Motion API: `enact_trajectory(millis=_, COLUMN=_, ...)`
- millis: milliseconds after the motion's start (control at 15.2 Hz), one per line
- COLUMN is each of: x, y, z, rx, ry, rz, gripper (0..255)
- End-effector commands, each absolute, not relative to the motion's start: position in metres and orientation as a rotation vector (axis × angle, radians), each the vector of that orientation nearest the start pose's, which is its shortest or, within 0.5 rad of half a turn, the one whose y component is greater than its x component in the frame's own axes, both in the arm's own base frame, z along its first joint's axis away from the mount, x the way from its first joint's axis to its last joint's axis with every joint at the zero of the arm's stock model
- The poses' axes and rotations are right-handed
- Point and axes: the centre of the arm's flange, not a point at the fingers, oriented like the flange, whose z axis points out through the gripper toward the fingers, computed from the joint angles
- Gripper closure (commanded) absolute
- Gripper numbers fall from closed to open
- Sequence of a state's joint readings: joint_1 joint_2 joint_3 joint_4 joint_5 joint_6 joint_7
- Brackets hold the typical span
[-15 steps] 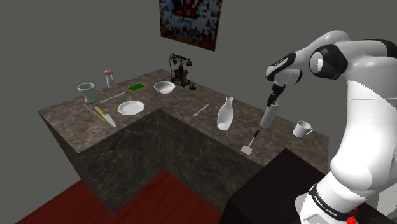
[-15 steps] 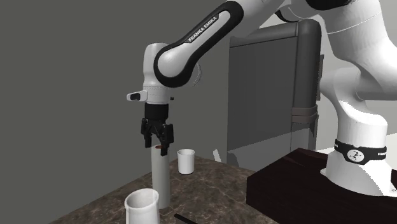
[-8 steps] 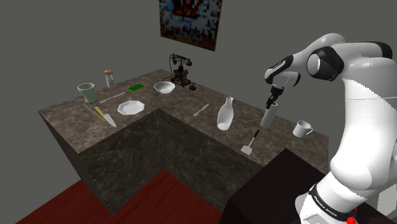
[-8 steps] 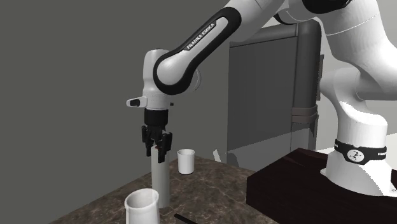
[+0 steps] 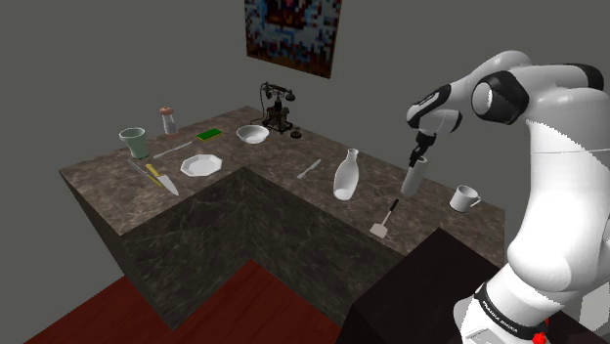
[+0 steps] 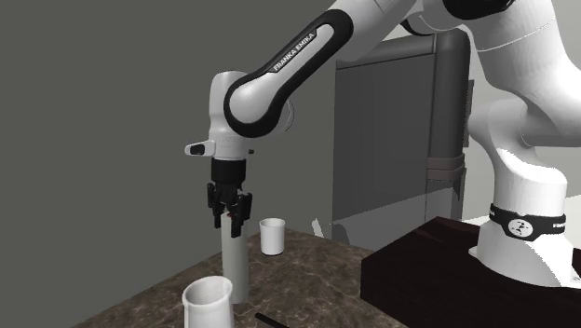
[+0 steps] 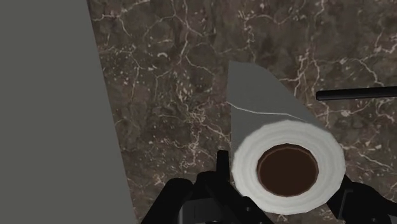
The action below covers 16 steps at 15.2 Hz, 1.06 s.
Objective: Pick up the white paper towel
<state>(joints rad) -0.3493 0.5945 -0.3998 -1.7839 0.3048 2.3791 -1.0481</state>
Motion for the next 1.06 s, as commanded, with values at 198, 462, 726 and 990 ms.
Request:
enact_trajectory(millis=198, x=0.502, y=-0.432, z=0.271, rx=-3.181, ry=-0.240, rz=-0.056, gripper=255)
enact_trajectory(millis=462, x=0.502, y=-0.432, z=0.292, rx=-3.181, ry=-0.240, rz=-0.056, gripper=255)
enact_trajectory(millis=726, x=0.502, y=-0.432, z=0.313, rx=-3.181, ry=-0.240, rz=-0.056, gripper=255)
enact_trajectory(millis=990, x=0.502, y=-0.432, z=0.325, rx=-3.181, ry=-0.240, rz=-0.056, gripper=255)
